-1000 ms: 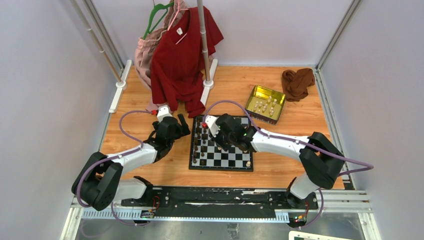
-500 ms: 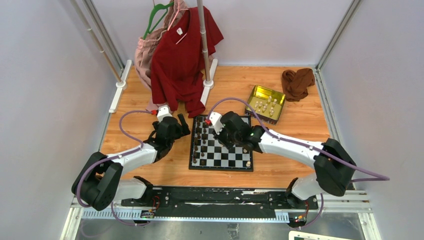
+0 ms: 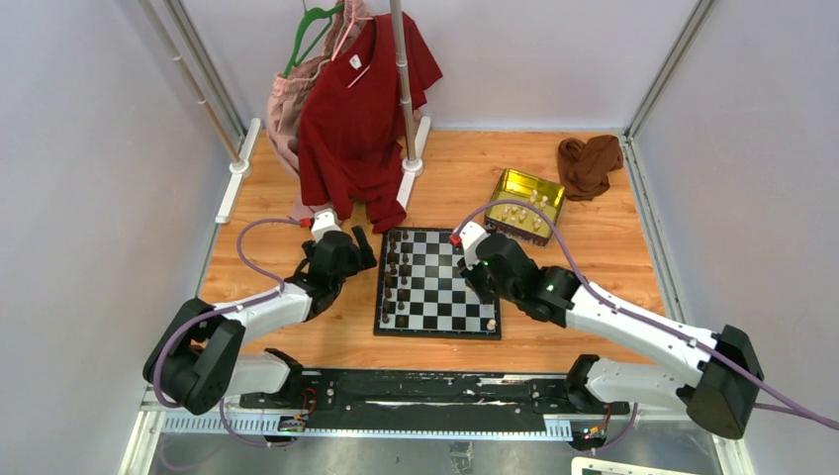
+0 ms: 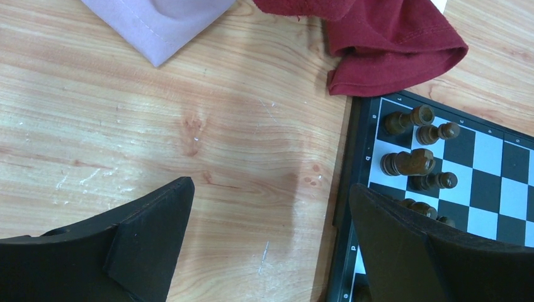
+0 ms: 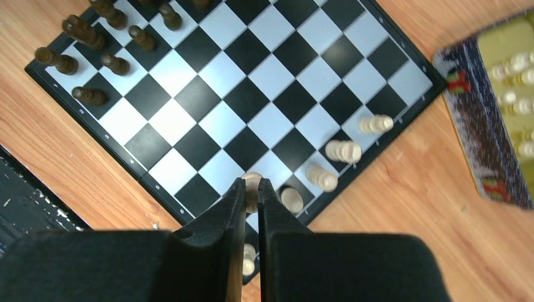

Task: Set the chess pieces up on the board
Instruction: Place the chess piece on the chessboard.

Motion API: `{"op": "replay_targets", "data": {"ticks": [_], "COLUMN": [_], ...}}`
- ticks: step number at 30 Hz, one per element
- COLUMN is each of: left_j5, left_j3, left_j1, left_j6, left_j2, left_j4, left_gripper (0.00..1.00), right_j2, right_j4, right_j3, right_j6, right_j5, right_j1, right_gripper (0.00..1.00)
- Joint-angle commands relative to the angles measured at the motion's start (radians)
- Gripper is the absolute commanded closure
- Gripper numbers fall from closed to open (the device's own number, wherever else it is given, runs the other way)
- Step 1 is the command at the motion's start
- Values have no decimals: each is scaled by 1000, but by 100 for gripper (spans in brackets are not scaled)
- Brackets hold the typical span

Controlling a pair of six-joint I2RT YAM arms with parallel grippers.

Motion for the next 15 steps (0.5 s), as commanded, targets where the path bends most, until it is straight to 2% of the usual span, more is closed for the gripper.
{"op": "replay_targets", "data": {"ticks": [1, 15], "left_j5": [-20, -20], "left_j3": [-3, -4], "left_j1": [7, 7], "left_j6": [-3, -4], "left_j2": [11, 17], "left_j4": [32, 34], "left_gripper": [0, 0], "right_j2": [-79, -141], "right_j4": [-87, -102], "right_j3": [-54, -161], "right_j6": [119, 301], "right_j5": [96, 192], "right_j1": [-7, -6], "right_gripper": [100, 100]}}
